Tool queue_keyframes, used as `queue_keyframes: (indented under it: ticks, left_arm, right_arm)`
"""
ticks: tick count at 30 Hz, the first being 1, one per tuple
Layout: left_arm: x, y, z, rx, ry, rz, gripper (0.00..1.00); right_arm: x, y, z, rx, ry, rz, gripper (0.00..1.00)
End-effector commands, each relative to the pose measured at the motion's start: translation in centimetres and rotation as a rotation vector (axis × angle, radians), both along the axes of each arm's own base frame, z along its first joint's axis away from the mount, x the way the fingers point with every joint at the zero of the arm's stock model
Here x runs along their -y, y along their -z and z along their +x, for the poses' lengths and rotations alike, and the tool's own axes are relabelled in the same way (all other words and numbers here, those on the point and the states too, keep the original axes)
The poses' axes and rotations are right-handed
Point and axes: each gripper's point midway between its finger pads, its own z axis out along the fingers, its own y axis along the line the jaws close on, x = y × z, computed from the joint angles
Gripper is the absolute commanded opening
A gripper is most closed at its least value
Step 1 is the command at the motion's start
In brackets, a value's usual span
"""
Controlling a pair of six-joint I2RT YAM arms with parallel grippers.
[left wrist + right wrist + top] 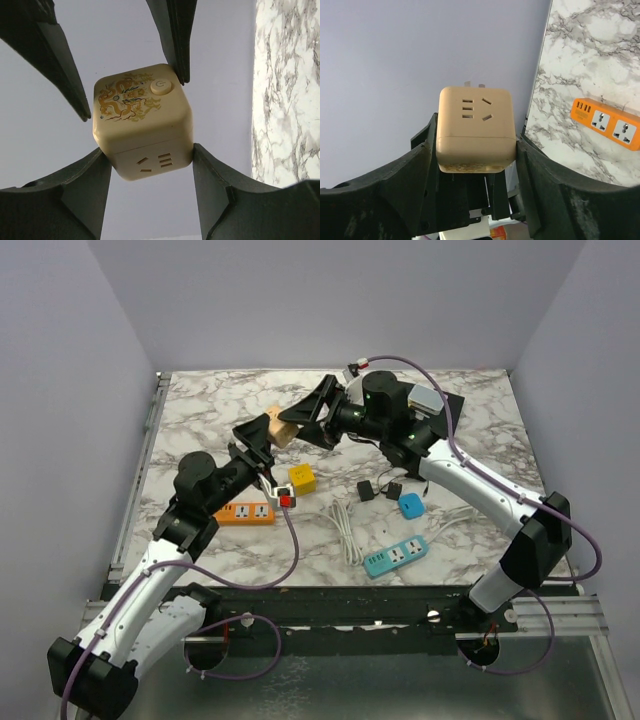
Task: Insert the plug
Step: Adjust the plug.
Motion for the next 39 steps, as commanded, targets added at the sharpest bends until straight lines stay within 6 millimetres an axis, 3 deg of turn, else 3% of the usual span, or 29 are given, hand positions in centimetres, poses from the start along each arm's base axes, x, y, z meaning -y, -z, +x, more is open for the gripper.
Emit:
queue_keyframes:
  ticks: [1, 11, 12, 15, 16, 21, 24, 31, 39]
  left_arm:
    - [-0.6, -0.1, 0.9, 0.034, -0.081, 0.018, 0.00]
    - [0.7, 0.1, 0.7, 0.015, -0.061, 0.012, 0.00]
    - [0.9, 0.0, 0.7, 0.002, -0.053, -0.005, 0.07]
    - [1.5, 0.3, 0.1, -0.080, -0.010, -0.048, 0.85]
    - [1.7, 0.5, -0.2, -0.113, 0.007, -0.052, 0.97]
    - [2.6, 0.3, -2.3, -0.318, 0.078, -0.179, 0.99]
    - [3.3, 0.1, -4.2, -0.434, 0.144, -0.261, 0.99]
    - [4.5, 1.8, -7.2, -0.624, 0.248, -0.229, 0.99]
    - [5.9, 1.6, -6.7, -0.683, 0.294, -0.228, 0.99]
  right_arm:
    - [-0.6, -0.3, 0.6, -0.018, 0.055, 0.020, 0.69]
    - [-2.7, 0.2, 0.8, -0.034, 0.029, 0.015, 0.40]
    - [-2.7, 0.2, 0.8, -0.025, 0.026, 0.008, 0.34]
    - [-1.8, 0.8, 1.4, 0.029, 0.056, -0.058, 0.17]
    - [-1.1, 0.8, 1.7, 0.049, 0.062, -0.082, 0.14]
    - [3.0, 1.3, 2.9, 0.187, 0.000, -0.217, 0.05]
    - [4.6, 1.7, 2.3, 0.304, -0.103, -0.331, 0.04]
    - [5.8, 2.6, -2.2, 0.418, -0.388, -0.410, 0.05]
    - [5.9, 1.1, -3.9, 0.476, -0.448, -0.384, 0.05]
